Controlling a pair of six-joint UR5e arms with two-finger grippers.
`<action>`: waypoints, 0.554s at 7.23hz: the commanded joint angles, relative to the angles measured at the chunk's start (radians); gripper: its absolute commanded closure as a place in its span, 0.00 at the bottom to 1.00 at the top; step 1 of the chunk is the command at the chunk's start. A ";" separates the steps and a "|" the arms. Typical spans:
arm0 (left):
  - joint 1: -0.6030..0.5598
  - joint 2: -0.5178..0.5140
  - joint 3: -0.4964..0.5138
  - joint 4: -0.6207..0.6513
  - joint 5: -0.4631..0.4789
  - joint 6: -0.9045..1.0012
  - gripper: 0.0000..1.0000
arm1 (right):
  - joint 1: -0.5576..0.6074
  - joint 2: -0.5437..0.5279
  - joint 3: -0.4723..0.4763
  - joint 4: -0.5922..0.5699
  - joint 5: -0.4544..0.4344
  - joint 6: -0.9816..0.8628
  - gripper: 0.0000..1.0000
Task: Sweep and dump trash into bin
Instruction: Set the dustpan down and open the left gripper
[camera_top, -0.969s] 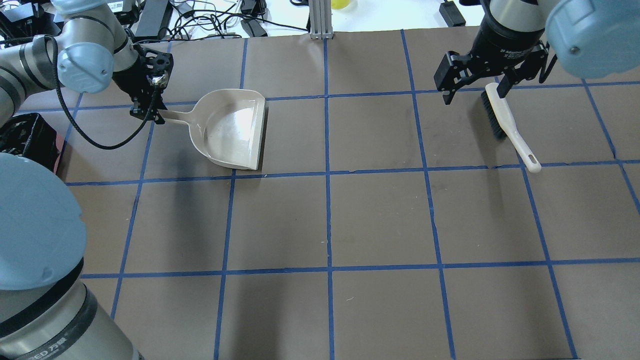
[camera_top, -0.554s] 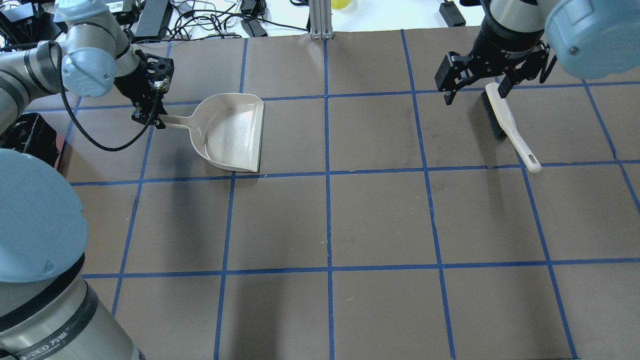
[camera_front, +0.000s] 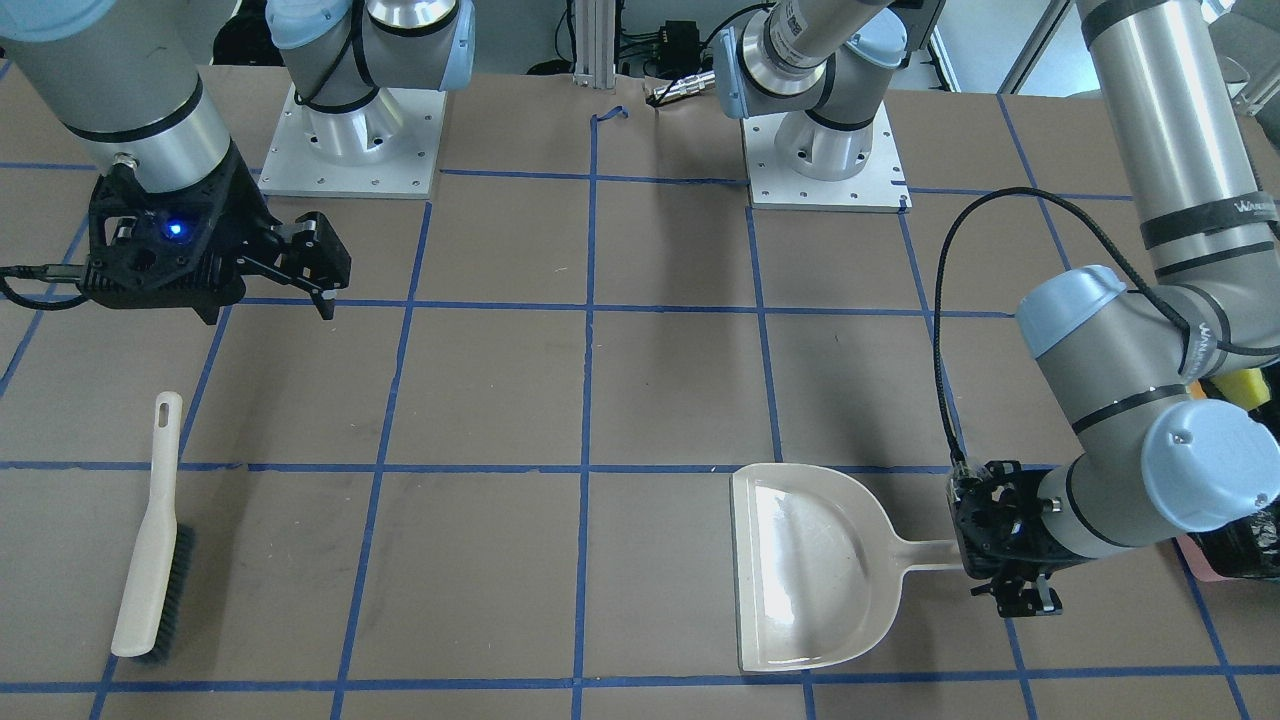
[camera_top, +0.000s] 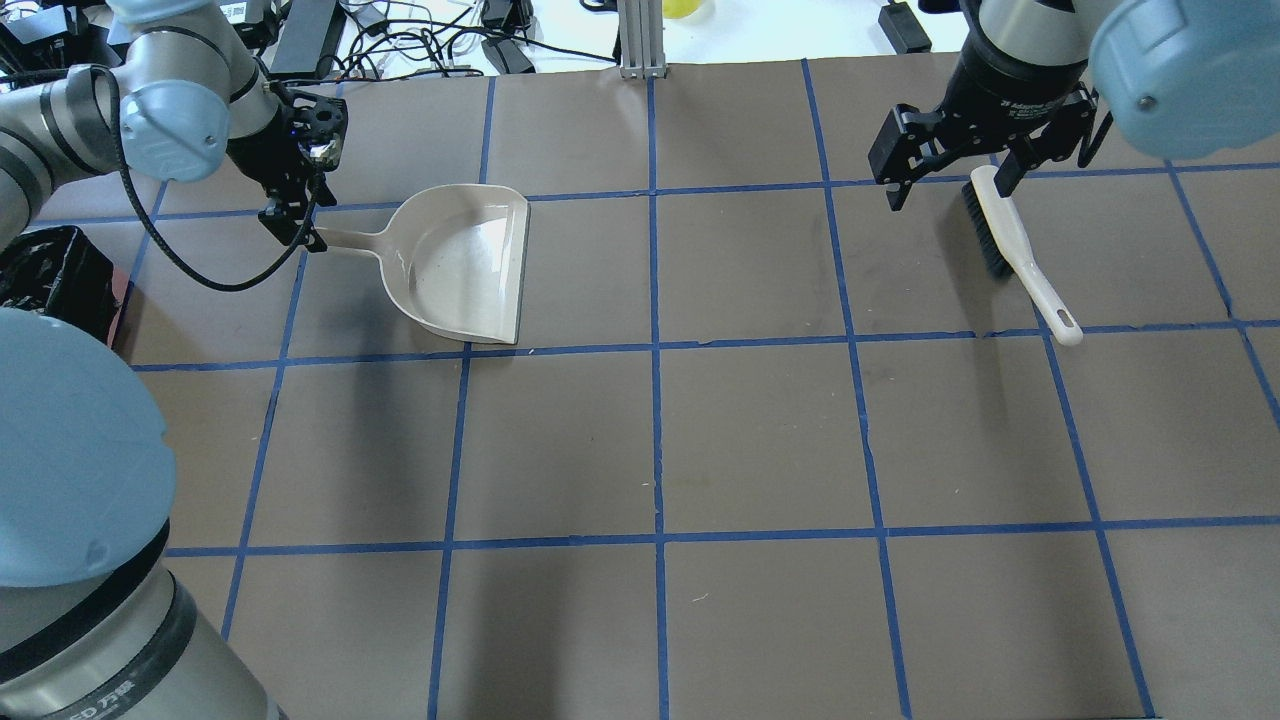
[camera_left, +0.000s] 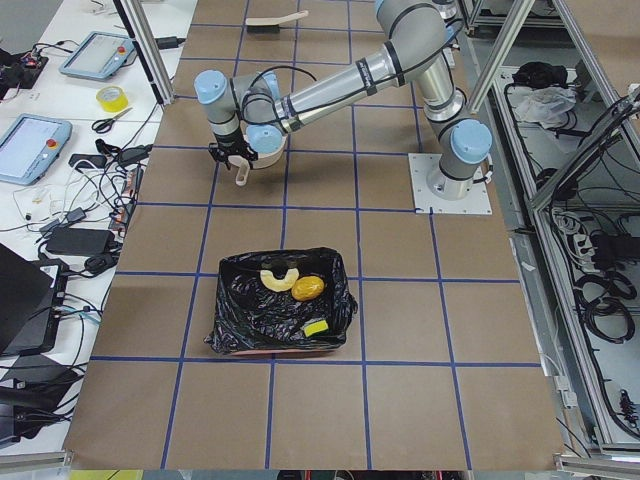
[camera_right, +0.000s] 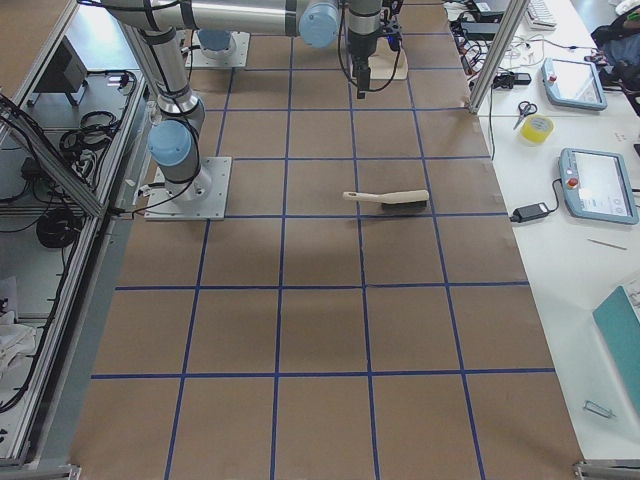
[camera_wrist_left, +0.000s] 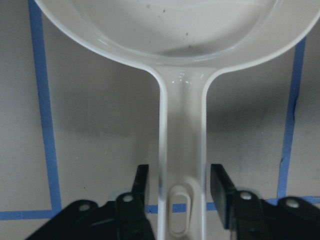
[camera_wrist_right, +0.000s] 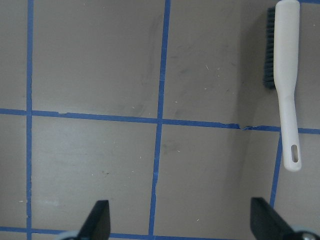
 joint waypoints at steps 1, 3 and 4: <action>-0.005 0.085 0.085 -0.184 -0.063 -0.060 0.00 | 0.000 0.000 0.000 -0.002 0.001 0.000 0.00; -0.005 0.194 0.176 -0.402 -0.087 -0.227 0.00 | 0.000 0.000 0.000 -0.002 0.001 0.000 0.00; -0.005 0.245 0.173 -0.435 -0.079 -0.264 0.00 | 0.000 0.000 0.000 -0.002 0.002 0.000 0.00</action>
